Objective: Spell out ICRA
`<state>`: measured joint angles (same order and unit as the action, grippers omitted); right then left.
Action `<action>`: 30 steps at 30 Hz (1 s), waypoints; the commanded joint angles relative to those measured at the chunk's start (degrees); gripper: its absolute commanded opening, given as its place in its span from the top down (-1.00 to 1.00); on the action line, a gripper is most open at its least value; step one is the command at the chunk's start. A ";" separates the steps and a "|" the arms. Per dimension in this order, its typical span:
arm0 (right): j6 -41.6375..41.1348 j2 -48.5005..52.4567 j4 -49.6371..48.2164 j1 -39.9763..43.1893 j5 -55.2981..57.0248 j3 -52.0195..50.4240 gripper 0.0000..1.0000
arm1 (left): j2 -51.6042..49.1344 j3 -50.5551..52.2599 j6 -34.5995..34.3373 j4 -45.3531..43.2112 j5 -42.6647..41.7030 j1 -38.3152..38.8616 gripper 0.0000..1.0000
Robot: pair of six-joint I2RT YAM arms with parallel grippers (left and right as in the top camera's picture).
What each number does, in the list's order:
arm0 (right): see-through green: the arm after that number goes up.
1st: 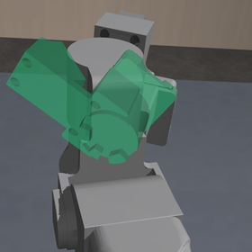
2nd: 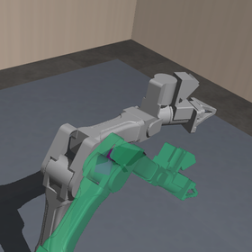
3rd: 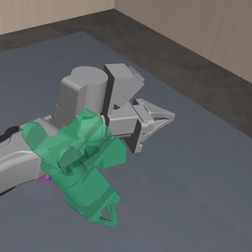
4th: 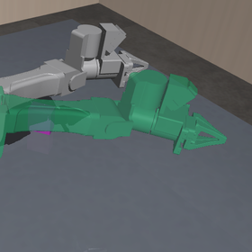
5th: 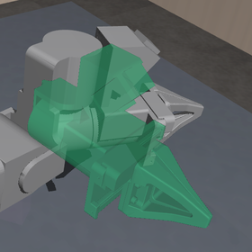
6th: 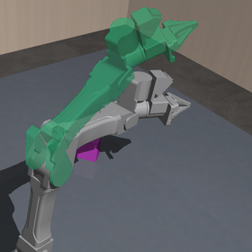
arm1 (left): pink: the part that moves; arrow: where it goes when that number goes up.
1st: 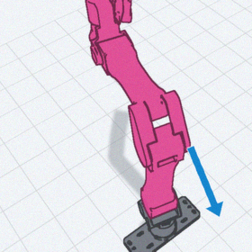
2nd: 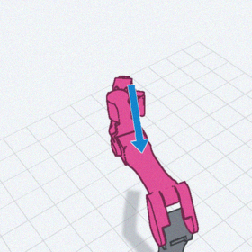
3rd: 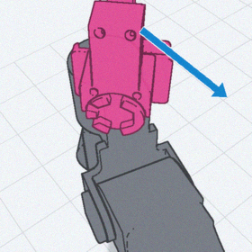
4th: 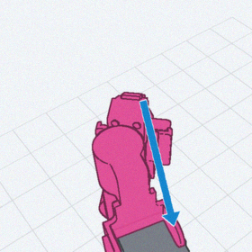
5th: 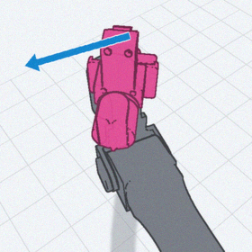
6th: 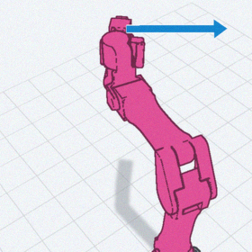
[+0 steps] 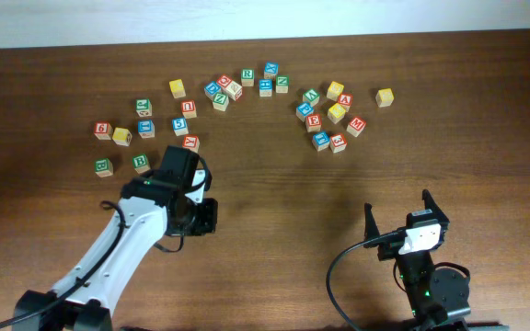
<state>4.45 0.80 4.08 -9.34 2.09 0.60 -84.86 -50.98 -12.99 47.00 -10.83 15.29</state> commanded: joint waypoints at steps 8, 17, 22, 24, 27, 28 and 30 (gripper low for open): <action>-0.68 -0.44 0.46 0.42 0.04 -0.28 -0.97 | 0.17 6.16 0.24 -2.47 4.31 -0.07 1.00; -0.68 -0.44 0.46 0.42 0.04 -0.28 -0.97 | 0.17 6.27 0.22 -2.58 6.10 0.00 1.00; -0.68 -0.44 0.46 0.42 0.04 -0.28 -0.97 | 0.17 7.06 0.22 -3.02 6.38 -0.02 1.00; -0.68 -0.44 0.46 0.42 0.04 -0.28 -0.97 | 0.17 7.08 0.22 -3.08 6.38 -0.02 1.00; -0.68 -0.44 0.46 0.42 0.04 -0.28 -0.97 | 0.17 7.08 0.22 -3.15 6.38 -0.02 1.00; -0.68 -0.44 0.46 0.42 0.04 -0.28 -0.97 | 0.17 7.08 0.22 -3.08 6.38 -0.02 1.00; -0.68 -0.44 0.46 0.42 0.04 -0.28 -0.97 | 0.17 7.08 0.22 -3.13 6.38 -0.02 1.00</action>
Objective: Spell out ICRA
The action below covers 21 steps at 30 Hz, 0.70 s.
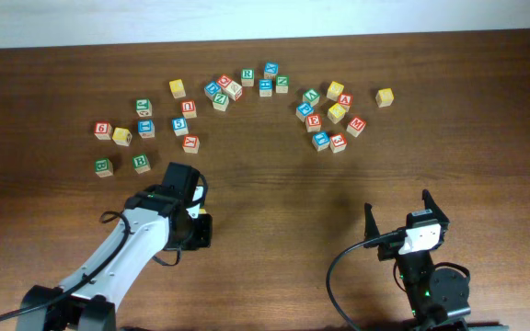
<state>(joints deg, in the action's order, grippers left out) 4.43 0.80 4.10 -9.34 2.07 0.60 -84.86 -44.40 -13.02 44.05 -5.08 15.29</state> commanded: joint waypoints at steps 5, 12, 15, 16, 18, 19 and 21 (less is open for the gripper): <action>-0.66 -0.44 0.44 0.42 0.07 -0.28 -0.97 | 0.17 0.50 0.26 -0.37 0.66 -0.02 1.00; -0.66 -0.44 0.44 0.42 0.07 -0.28 -0.97 | 0.17 2.27 0.26 -1.68 0.66 -0.02 1.00; -0.66 -0.44 0.44 0.42 0.07 -0.28 -0.97 | 0.17 2.32 0.26 -2.05 1.33 -0.02 1.00; -0.66 -0.44 0.44 0.42 0.07 -0.28 -0.97 | 0.17 2.32 0.26 -2.03 2.14 -0.02 1.00; -0.66 -0.44 0.44 0.42 0.07 -0.28 -0.97 | 0.17 2.36 0.26 -2.05 2.64 -0.02 1.00; -0.66 -0.44 0.44 0.42 0.07 -0.28 -0.97 | 0.17 2.38 0.26 -2.03 2.97 -0.02 1.00; -0.66 -0.44 0.44 0.42 0.07 -0.28 -0.97 | 0.17 2.84 0.26 -2.51 3.41 -0.02 1.00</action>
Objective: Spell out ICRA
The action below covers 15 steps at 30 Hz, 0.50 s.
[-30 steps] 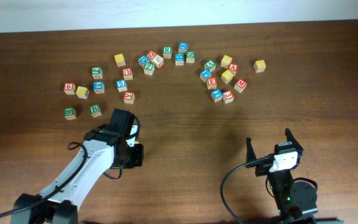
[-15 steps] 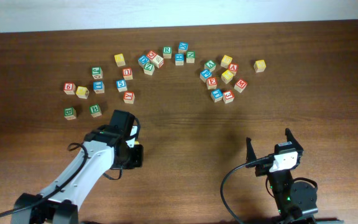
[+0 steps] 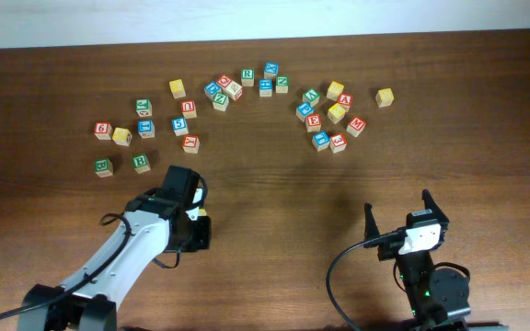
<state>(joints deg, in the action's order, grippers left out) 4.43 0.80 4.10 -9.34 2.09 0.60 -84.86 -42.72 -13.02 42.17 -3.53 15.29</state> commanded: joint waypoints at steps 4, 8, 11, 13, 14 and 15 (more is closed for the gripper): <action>-0.66 -0.44 0.44 0.42 0.04 -0.28 -0.97 | 0.17 2.14 0.26 -2.97 1.86 -0.02 1.00; -0.66 -0.44 0.44 0.42 0.04 -0.28 -0.97 | 0.17 2.19 0.26 -4.07 1.88 -0.02 1.00; -0.66 -0.44 0.44 0.42 0.04 -0.28 -0.97 | 0.17 2.19 0.26 -4.85 1.86 -0.02 1.00; -0.66 -0.44 0.44 0.42 0.04 -0.28 -0.97 | 0.17 2.19 0.26 -5.18 1.86 -0.02 1.00; -0.66 -0.44 0.44 0.42 0.04 -0.28 -0.97 | 0.17 2.19 0.26 -5.31 1.86 -0.02 1.00; -0.66 -0.44 0.44 0.42 0.04 -0.28 -0.97 | 0.17 2.19 0.26 -5.40 1.88 -0.02 1.00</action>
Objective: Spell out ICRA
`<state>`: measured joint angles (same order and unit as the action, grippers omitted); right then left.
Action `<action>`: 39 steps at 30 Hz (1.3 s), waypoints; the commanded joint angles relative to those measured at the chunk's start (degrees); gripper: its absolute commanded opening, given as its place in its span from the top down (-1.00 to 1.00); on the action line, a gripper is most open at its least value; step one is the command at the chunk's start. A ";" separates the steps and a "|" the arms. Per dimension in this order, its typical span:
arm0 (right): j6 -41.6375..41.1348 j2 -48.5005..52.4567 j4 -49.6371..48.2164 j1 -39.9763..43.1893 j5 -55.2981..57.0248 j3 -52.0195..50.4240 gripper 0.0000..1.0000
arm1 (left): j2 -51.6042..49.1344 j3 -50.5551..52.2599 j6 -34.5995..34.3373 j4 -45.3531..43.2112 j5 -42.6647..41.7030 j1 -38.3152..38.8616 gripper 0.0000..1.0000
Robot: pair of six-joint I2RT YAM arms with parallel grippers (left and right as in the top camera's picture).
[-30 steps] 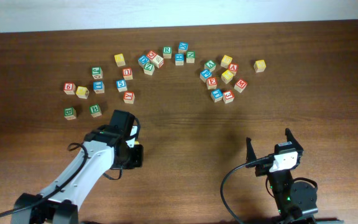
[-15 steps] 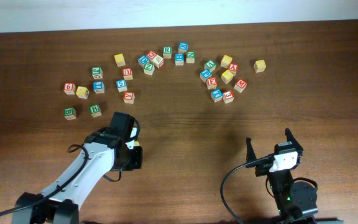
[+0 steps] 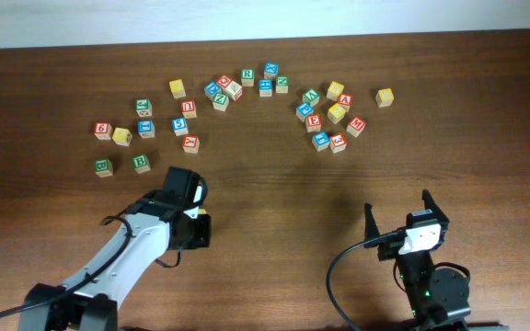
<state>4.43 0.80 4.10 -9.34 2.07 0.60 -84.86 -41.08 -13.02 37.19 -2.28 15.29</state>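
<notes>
Lettered wooden blocks lie in two loose groups along the far side of the table. A green R block sits in the middle group and a red A block in the right group. My left gripper points down at the bare table left of centre. A small pale block shows at its tip, but the wrist hides the fingers. My right gripper stands open and empty near the front right.
Nearest the left arm are a green B block, another green block and a red block. A lone yellow block sits at the far right. The table's far edge meets a white wall.
The left wrist has shifted only a hair; the pale block still shows at its tip. The right arm and all the loose blocks are where they were.
At first the left gripper was down at the table left of centre, its wrist close to the green B block, with no block showing at its tip. A second later the wrist had drawn back toward the front and a pale block showed there. It has stayed so.
</notes>
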 commanded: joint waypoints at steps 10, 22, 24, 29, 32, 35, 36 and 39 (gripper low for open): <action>-0.66 -0.44 0.44 0.42 0.07 -0.28 -0.97 | 0.17 0.55 0.26 -1.60 0.63 -0.02 1.00; -0.66 -0.44 0.44 0.42 0.07 -0.28 -0.97 | 0.17 0.55 0.26 -1.64 0.66 -0.02 1.00; -0.66 -0.44 0.44 0.42 0.07 -0.28 -0.97 | 0.17 0.55 0.28 -1.81 1.51 -0.02 1.00; -0.66 -0.44 0.44 0.42 0.07 -0.28 -0.97 | 0.17 0.55 0.26 -2.08 2.16 -0.02 1.00; -0.66 -0.44 0.44 0.42 0.07 -0.28 -0.97 | 0.17 0.55 0.26 -2.45 2.14 -0.02 1.00; -0.66 -0.44 0.44 0.42 0.07 -0.28 -0.97 | 0.17 0.55 0.26 -2.71 2.14 -0.02 1.00; -0.66 -0.44 0.44 0.42 0.07 -0.28 -0.97 | 0.17 0.55 0.26 -2.71 2.14 -0.02 1.00; -0.66 -0.44 0.44 0.42 0.07 -0.28 -0.97 | 0.17 0.55 0.26 -2.71 2.16 -0.02 1.00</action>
<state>4.43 0.80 4.10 -9.34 2.07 0.60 -84.86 -41.08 -13.02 34.63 -0.99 15.29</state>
